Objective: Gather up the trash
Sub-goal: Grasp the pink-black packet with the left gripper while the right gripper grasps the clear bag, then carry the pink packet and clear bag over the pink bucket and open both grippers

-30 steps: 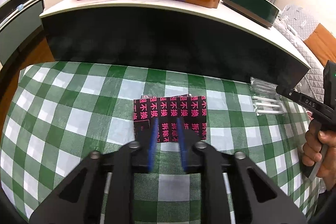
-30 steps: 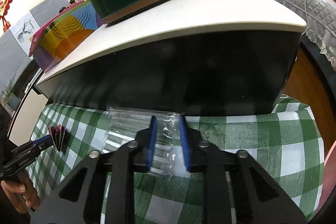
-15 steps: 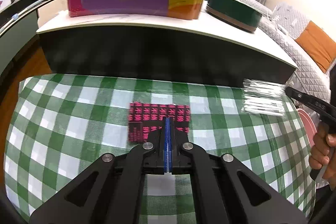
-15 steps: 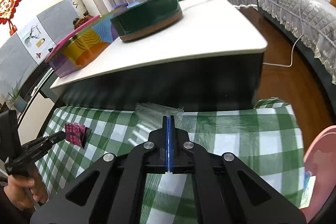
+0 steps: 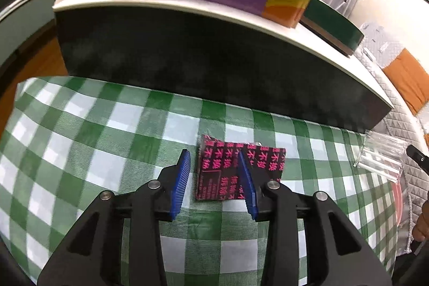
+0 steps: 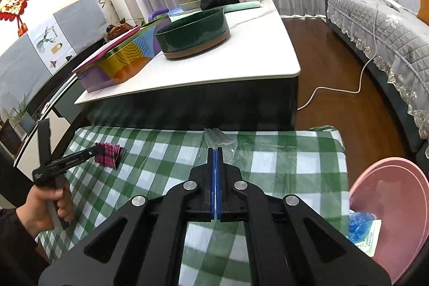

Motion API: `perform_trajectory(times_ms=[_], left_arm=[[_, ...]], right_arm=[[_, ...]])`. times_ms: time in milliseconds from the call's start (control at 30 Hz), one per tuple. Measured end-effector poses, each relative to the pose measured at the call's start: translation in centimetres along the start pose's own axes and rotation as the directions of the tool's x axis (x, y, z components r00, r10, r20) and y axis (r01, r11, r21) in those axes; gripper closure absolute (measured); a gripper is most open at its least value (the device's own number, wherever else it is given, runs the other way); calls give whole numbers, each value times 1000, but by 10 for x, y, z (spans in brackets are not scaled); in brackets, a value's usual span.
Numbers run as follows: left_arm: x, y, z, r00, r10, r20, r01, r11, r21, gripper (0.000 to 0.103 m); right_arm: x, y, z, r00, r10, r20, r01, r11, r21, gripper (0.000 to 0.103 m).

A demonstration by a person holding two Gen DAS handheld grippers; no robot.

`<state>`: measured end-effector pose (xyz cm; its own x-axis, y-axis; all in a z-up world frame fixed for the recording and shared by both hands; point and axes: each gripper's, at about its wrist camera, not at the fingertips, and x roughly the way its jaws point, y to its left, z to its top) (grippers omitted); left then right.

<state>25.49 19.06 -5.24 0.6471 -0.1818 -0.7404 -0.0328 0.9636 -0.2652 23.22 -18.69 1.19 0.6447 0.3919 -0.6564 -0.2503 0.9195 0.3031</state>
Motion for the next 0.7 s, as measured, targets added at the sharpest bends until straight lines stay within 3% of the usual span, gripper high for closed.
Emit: perform_trajectory(times_ms=[100,233,267,700], left_arm=[[0,-7,-1,1000,-9,1,9,1000,17,83],[-11,-23,-3,1000,-1,24,0,998,58,87],[-14,-26,-5,1000,-2,26,1,998,67,94],[-52,-52,-16,998,-7,70,-2,992,126,96]], right_arm=[[-9,-2,-1,1000,-8,3,8,1000,-6,103],[-21,-3,-2,1000,-18,12,18,1000,-7,103],[-24,-4,-2,1000,-20,14,20,1000,-8,103],[-74,1,-4,997,-52,58,54,998,-25,103]])
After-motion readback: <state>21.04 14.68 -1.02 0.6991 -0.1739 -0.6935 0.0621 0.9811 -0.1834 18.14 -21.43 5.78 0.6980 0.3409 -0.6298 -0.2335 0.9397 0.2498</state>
